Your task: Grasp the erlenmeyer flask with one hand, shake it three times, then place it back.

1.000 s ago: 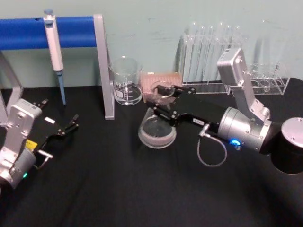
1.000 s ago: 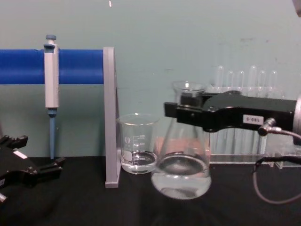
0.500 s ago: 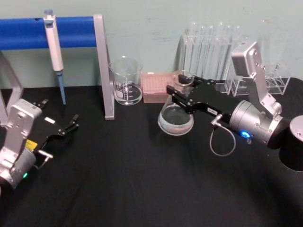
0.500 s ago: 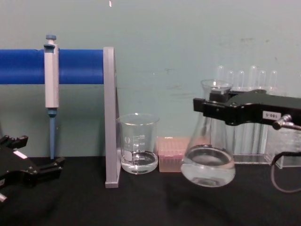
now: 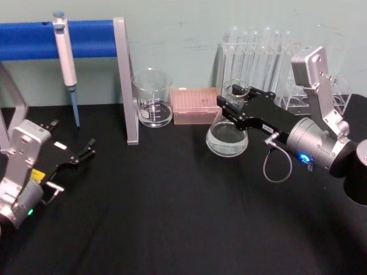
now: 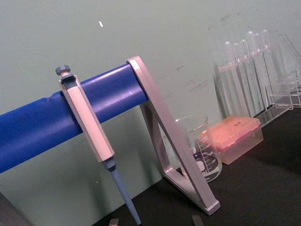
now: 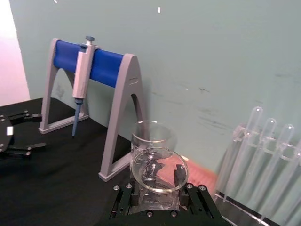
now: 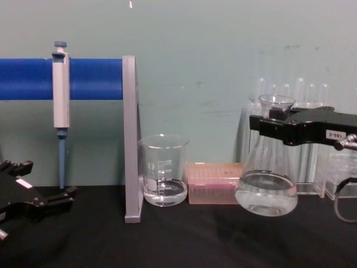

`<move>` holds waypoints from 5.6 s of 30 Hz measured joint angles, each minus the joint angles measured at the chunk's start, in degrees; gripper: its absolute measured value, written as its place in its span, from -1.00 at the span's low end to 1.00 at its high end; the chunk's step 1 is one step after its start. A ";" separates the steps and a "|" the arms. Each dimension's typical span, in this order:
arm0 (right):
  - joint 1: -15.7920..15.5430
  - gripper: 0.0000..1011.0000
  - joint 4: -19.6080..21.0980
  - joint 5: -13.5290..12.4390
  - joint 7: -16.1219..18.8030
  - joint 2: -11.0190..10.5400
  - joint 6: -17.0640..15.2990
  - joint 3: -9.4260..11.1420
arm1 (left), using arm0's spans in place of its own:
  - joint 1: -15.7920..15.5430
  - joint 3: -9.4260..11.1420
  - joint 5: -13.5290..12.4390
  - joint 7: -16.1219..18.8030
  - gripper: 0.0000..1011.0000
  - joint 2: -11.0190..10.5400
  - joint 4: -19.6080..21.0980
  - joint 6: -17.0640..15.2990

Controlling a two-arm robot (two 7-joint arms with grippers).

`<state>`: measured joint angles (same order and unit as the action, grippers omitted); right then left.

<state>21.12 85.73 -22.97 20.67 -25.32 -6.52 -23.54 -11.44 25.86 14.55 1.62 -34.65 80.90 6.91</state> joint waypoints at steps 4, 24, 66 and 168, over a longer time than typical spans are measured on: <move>-0.13 -0.11 -0.15 0.58 -0.44 0.38 -0.40 0.63 | 0.00 0.00 0.00 0.00 0.98 0.00 0.00 0.00; -1.17 -0.11 2.24 -0.04 4.45 1.58 -1.76 0.05 | 0.00 0.00 0.00 0.00 0.98 0.00 0.00 0.00; 2.02 -0.11 5.99 -5.79 19.23 -3.78 2.11 -12.18 | 0.00 0.00 0.00 0.00 0.98 0.00 0.00 0.00; -0.71 -0.11 3.14 -0.71 10.40 1.02 1.18 -2.46 | 0.01 0.00 0.00 0.00 0.98 0.00 0.00 0.00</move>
<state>20.42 88.88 -23.68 31.07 -24.30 -5.34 -26.00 -11.43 25.86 14.55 1.62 -34.65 80.90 6.91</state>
